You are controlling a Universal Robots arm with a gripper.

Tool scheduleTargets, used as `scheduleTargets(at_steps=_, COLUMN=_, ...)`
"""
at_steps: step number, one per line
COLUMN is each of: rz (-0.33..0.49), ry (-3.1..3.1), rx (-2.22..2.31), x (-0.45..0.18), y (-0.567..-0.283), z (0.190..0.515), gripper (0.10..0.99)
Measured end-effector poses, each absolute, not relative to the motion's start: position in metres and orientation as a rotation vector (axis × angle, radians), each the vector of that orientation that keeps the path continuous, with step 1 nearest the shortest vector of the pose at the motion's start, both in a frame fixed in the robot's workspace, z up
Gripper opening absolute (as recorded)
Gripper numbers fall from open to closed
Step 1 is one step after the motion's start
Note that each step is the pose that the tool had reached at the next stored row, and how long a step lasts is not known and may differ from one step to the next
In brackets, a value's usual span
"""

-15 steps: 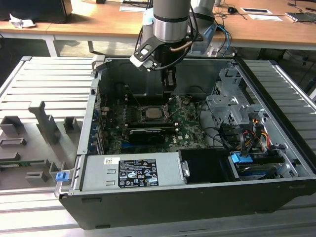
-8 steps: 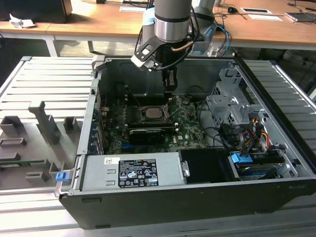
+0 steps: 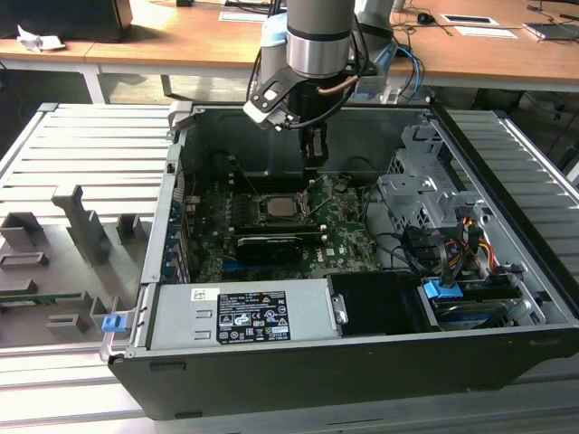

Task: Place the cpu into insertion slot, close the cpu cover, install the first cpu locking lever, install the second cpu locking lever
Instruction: 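Close the cpu cover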

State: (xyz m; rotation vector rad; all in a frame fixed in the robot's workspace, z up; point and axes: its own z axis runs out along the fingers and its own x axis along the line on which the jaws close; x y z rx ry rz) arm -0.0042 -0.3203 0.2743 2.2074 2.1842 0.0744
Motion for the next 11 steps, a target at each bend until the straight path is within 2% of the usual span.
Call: scheduleTargets(at_steps=11, rz=0.074, ry=2.184, rx=2.207, x=0.0009, y=-0.3203, z=0.2743, gripper=0.106)
